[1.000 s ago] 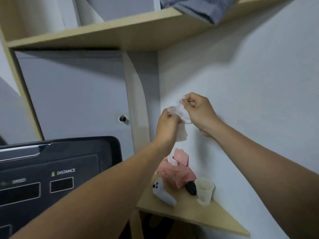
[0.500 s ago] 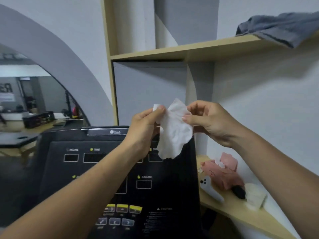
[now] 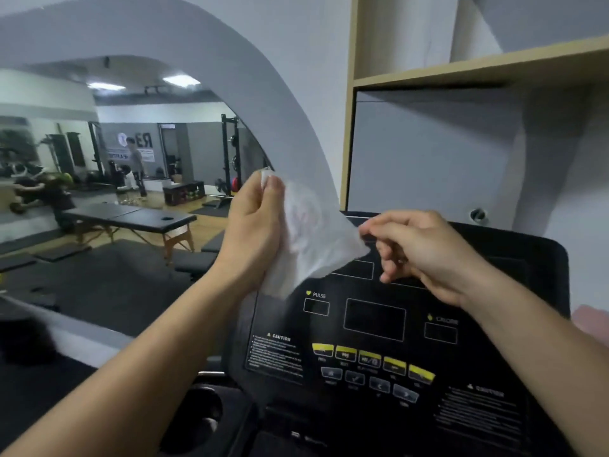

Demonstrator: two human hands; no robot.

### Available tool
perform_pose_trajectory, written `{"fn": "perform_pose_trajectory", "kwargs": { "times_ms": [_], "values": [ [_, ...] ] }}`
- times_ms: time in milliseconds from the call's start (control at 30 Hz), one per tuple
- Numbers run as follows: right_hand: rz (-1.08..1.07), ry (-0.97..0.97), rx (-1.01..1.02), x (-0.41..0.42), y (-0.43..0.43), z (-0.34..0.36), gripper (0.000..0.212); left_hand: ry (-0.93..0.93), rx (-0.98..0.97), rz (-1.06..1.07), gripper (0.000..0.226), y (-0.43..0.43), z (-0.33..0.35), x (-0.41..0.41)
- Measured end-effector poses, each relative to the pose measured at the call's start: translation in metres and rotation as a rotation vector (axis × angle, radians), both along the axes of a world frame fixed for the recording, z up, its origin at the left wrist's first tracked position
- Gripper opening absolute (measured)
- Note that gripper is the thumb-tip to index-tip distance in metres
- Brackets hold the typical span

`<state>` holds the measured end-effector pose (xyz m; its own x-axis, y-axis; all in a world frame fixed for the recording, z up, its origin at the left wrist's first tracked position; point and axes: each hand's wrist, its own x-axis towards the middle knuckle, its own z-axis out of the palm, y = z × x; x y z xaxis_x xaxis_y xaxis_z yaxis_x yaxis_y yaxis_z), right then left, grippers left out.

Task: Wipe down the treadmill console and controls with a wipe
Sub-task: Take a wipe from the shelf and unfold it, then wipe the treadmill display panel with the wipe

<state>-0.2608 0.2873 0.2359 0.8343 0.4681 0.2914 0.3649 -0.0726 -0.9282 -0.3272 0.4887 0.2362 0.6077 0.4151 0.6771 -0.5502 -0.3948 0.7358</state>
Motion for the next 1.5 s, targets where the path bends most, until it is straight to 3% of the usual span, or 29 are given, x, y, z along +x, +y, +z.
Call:
{"fn": "perform_pose_trajectory", "kwargs": {
  "times_ms": [100, 200, 333, 433, 500, 600, 667, 733, 767, 833, 933, 1000, 1067, 1200, 1300, 1367, 1500],
  "values": [
    [0.095, -0.165, -0.078, -0.019, 0.021, -0.011, 0.033, 0.015, 0.364, 0.006, 0.029, 0.009, -0.009, -0.019],
    [0.292, -0.081, -0.026, -0.036, 0.046, -0.033, 0.051, 0.061, 0.491, -0.061, 0.026, 0.016, -0.018, -0.025],
    [0.385, 0.163, -0.051, -0.043, 0.059, -0.056, 0.044, 0.022, 0.402, 0.036, 0.027, 0.034, -0.025, -0.018],
    [0.399, 0.223, -0.16, -0.037, 0.045, -0.057, 0.038, -0.001, 0.264, 0.135, 0.028, 0.056, -0.034, -0.01],
    [0.283, 0.168, -0.155, -0.029, 0.037, -0.049, 0.025, -0.012, 0.198, 0.202, 0.028, 0.068, -0.041, -0.003],
    [0.025, 0.117, 0.051, -0.006, 0.037, -0.028, 0.02, -0.039, 0.078, 0.246, 0.03, 0.071, -0.04, 0.02],
    [-0.161, -0.013, 0.13, 0.013, 0.047, -0.011, 0.027, -0.08, -0.005, 0.253, 0.025, 0.069, -0.033, 0.041],
    [-0.436, -0.311, -0.054, 0.032, 0.059, -0.005, 0.029, -0.051, -0.006, 0.281, 0.012, 0.067, -0.033, 0.065],
    [-0.577, -0.462, -0.213, 0.039, 0.065, -0.006, 0.028, 0.006, 0.043, 0.341, 0.016, 0.067, -0.037, 0.076],
    [-0.74, -0.694, -0.474, 0.045, 0.077, -0.017, 0.028, 0.099, 0.196, 0.533, 0.031, 0.066, -0.052, 0.091],
    [-0.883, -1.053, -0.667, 0.047, 0.091, -0.037, 0.046, -0.108, 0.476, 0.694, 0.029, 0.064, -0.072, 0.098],
    [-0.921, -1.243, -0.688, 0.046, 0.098, -0.043, 0.049, -0.244, 0.7, 0.655, 0.02, 0.065, -0.082, 0.101],
    [-0.862, -1.386, -0.771, 0.045, 0.102, -0.049, 0.034, -0.243, 0.828, 0.522, 0.011, 0.068, -0.087, 0.102],
    [-0.705, -1.355, -0.917, 0.042, 0.1, -0.061, 0.024, -0.193, 0.873, 0.369, 0.014, 0.072, -0.096, 0.098],
    [-0.743, -1.218, -0.867, 0.03, 0.103, -0.075, 0.035, -0.161, 0.937, 0.336, 0.034, 0.072, -0.11, 0.093],
    [-0.707, -1.231, -0.819, 0.019, 0.111, -0.091, 0.045, -0.092, 0.946, 0.294, 0.046, 0.073, -0.115, 0.092],
    [-0.622, -1.171, -0.959, 0.019, 0.116, -0.109, 0.052, -0.003, 1.009, 0.282, 0.056, 0.081, -0.111, 0.096]
  ]
}}
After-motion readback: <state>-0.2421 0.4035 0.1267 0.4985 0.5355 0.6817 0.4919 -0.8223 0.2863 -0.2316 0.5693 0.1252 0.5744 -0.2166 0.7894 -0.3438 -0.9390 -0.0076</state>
